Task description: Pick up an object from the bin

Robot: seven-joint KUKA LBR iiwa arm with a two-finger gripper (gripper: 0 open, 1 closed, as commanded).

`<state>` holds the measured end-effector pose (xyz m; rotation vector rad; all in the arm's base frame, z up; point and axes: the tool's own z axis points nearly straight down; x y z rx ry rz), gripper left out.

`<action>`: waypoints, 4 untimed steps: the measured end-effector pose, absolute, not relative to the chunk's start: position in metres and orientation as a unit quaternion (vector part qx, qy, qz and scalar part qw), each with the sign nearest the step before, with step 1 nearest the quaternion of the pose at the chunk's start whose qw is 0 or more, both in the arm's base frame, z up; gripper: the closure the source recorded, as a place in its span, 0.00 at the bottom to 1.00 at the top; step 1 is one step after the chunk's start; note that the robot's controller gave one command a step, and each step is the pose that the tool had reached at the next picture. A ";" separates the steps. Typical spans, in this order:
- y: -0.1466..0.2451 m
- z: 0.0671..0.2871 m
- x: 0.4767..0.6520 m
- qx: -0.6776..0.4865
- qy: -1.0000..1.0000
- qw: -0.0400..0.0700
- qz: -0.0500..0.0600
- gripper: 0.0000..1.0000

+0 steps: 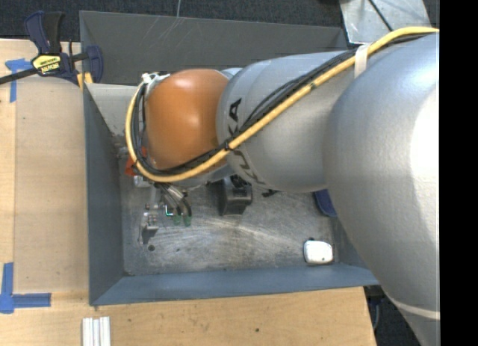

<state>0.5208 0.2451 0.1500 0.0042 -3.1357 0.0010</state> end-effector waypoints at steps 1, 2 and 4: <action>0.230 0.089 0.613 -0.019 -1.000 -0.005 -0.002 0.00; 0.238 0.102 0.609 0.180 -0.984 -0.003 -0.001 0.00; 0.235 0.076 0.631 0.463 -0.887 -0.003 0.007 0.00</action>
Offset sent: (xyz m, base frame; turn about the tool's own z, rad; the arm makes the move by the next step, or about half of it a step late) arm 0.1067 -0.0195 -0.0800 0.0478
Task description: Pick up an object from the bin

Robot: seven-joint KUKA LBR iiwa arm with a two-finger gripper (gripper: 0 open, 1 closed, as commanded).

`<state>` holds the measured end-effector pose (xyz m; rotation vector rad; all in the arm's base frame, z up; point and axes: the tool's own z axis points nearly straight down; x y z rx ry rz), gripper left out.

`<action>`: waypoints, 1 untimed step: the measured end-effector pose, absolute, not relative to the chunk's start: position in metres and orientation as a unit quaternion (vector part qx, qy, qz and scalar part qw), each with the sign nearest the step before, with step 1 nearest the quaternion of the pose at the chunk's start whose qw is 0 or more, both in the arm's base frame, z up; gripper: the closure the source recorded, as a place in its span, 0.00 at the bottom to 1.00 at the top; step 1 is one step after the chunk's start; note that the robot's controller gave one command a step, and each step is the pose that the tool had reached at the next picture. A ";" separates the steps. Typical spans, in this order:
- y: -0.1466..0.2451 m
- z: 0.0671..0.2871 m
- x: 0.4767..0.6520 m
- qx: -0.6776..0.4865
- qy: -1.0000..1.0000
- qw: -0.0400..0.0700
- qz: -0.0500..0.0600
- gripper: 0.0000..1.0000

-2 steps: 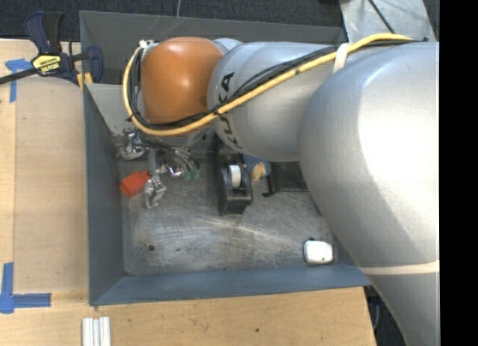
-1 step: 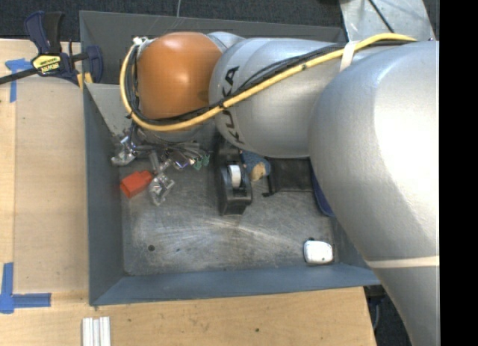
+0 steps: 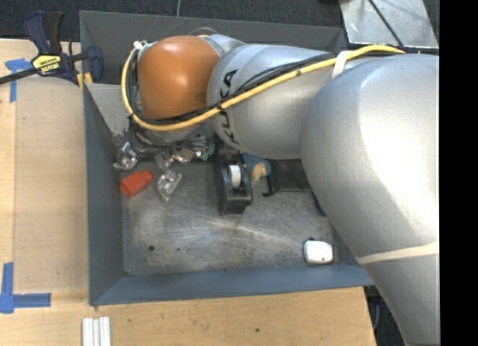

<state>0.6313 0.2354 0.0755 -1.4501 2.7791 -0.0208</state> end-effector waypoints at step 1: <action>0.238 0.076 0.617 -0.627 0.779 0.002 -0.008 0.00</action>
Offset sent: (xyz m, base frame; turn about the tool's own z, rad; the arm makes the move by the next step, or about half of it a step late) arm -0.0214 0.0102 -0.0055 -0.4008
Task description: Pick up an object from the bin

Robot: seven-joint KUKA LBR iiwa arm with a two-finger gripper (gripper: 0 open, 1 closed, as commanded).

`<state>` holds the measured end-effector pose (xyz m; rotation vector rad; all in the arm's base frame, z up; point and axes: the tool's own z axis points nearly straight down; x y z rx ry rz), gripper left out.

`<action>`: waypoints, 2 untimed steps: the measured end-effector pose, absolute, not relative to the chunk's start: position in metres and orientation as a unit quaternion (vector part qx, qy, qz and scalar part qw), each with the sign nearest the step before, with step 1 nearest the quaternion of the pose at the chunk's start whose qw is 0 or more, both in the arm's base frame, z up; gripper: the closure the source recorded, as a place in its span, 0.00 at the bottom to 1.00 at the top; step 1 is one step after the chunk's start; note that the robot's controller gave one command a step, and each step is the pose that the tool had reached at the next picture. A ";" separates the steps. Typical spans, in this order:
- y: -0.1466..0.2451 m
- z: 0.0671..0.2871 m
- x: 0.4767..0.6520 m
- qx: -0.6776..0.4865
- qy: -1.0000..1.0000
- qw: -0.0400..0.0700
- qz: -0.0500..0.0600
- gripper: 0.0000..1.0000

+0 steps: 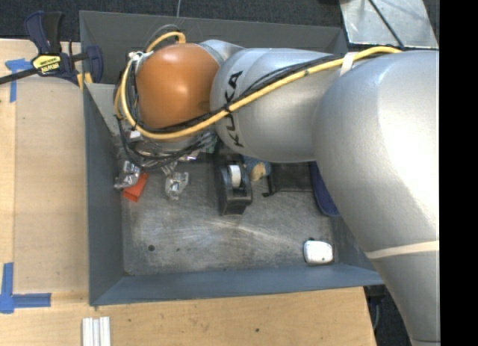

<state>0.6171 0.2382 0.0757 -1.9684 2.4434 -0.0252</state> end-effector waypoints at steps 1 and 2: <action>0.246 0.076 0.615 -0.628 0.779 0.006 -0.001 1.00; 0.247 0.182 0.617 -0.626 0.780 0.007 -0.002 1.00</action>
Offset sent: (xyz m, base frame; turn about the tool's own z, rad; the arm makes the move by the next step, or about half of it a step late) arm 0.0000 0.0000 0.0000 0.0000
